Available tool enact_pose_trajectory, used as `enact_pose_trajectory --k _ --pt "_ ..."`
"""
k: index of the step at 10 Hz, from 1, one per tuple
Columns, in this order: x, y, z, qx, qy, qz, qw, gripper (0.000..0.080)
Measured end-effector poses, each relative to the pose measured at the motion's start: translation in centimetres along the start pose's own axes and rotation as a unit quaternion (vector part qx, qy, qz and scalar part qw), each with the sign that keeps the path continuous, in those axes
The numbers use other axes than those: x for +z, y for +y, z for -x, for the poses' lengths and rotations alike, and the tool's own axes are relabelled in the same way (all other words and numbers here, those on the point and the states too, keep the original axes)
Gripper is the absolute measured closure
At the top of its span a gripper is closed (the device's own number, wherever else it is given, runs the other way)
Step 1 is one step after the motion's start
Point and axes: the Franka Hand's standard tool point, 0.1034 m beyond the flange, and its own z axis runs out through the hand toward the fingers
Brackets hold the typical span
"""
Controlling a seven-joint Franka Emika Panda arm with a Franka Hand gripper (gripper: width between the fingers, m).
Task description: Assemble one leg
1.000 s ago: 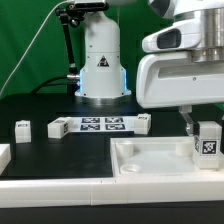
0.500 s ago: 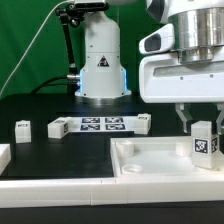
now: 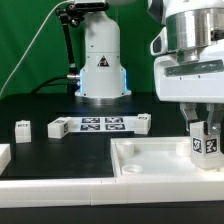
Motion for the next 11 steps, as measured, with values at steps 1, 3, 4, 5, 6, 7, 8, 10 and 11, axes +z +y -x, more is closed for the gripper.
enact_pose_trajectory --k 1,3,4,5,6,7,8,10,11 --pt "0.0 0.0 0.1 0.022 -0.003 0.004 1.000 0.0505" --pt "0.0 0.1 0.0 -0.017 -0.003 0.005 1.000 0.0433" --pt "-0.1 0.0 -0.2 -0.047 -0.004 0.006 0.999 0.0252" --pt "-0.1 -0.1 -0.2 -0.082 -0.004 0.006 0.997 0.0252" --pt "-0.2 -0.2 0.2 -0.158 -0.005 0.009 0.987 0.0182" --pt "-0.1 -0.4 0.7 -0.225 -0.009 0.012 0.974 0.0156" --pt "0.1 -0.7 1.0 -0.304 -0.006 0.013 0.953 0.0151" --pt "0.0 -1.2 1.4 -0.455 0.009 0.021 0.890 0.0150" --pt "0.0 -1.2 1.4 -0.517 0.012 0.025 0.855 0.0150"
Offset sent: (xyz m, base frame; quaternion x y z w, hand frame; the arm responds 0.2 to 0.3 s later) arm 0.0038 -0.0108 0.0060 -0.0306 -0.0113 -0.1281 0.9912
